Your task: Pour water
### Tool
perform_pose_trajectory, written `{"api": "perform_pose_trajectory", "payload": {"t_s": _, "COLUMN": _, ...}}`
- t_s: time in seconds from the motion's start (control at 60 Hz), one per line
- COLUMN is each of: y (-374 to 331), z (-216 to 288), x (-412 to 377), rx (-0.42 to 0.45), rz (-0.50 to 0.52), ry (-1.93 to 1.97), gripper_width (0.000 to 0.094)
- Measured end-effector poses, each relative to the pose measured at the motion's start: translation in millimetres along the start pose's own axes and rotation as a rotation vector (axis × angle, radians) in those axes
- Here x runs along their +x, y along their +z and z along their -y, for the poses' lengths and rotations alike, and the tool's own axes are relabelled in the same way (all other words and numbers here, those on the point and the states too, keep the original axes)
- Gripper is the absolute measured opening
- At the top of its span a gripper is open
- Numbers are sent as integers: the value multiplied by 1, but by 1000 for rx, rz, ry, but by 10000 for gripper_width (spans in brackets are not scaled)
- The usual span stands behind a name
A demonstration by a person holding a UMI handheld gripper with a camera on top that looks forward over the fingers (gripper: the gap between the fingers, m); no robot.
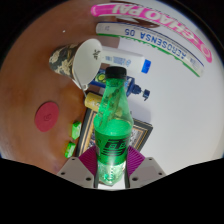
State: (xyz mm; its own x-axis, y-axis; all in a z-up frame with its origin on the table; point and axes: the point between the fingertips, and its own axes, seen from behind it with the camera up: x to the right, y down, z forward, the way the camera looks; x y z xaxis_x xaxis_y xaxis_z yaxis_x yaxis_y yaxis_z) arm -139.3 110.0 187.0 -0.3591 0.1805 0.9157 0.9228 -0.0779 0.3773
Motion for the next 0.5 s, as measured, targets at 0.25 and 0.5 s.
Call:
{"api": "perform_pose_trajectory", "payload": {"t_s": 0.25, "y": -16, "z": -7, "x": 27, "rx": 91, "rz": 70, "ry": 671, "gripper_width": 346}}
{"api": "perform_pose_trajectory", "payload": {"t_s": 0.5, "y": -15, "z": 14, "x": 25, "rx": 216, "rz": 232, "ry": 1381, "gripper_width": 346}}
